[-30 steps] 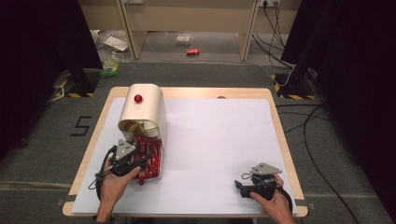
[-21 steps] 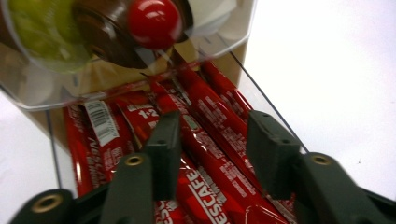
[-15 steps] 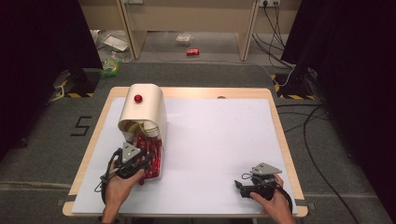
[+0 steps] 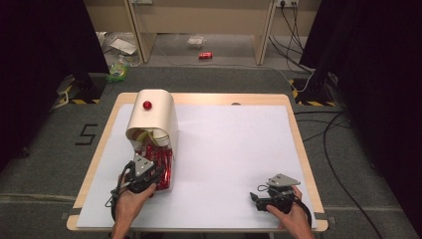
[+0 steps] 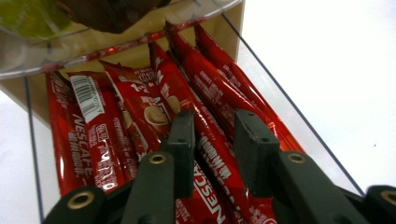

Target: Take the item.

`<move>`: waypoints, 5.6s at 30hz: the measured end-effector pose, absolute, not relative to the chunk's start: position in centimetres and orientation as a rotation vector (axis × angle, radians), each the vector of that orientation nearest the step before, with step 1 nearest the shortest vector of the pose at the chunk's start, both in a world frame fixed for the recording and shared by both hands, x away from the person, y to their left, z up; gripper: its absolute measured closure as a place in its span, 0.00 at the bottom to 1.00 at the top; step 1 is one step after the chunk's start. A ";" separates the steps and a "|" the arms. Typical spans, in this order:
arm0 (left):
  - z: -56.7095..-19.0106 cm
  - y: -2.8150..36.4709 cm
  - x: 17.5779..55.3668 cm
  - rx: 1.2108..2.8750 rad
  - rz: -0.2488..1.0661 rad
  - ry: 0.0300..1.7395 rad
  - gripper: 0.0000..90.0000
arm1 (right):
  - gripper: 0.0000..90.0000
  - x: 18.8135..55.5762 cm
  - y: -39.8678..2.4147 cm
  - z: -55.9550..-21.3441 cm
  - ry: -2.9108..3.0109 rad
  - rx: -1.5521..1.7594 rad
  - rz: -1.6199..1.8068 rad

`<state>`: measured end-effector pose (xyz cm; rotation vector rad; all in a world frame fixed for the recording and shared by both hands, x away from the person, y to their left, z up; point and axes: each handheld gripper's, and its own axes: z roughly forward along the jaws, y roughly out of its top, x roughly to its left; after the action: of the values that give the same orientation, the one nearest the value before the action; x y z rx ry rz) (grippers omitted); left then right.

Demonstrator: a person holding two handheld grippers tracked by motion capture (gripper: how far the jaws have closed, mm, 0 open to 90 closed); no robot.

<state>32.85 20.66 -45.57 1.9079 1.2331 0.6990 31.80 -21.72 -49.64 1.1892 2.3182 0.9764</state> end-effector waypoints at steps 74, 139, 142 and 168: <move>-43.5 23.0 29.2 1.923 0.657 1.171 0.90 | 0.15 31.8 -21.7 -49.6 2.318 1.189 0.977; -43.0 15.1 32.1 1.945 0.506 0.962 0.90 | 0.15 31.8 -21.7 -49.6 2.321 1.191 0.976; -43.2 14.6 32.7 1.952 0.496 0.972 0.90 | 0.15 31.8 -21.7 -49.6 2.321 1.191 0.976; -44.9 10.4 34.8 2.038 0.517 0.998 0.90 | 0.15 31.8 -21.7 -49.6 2.320 1.190 0.977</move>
<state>34.79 10.36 -44.93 2.0376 0.9983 0.5172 31.80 -21.74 -49.63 1.1902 2.3201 0.9765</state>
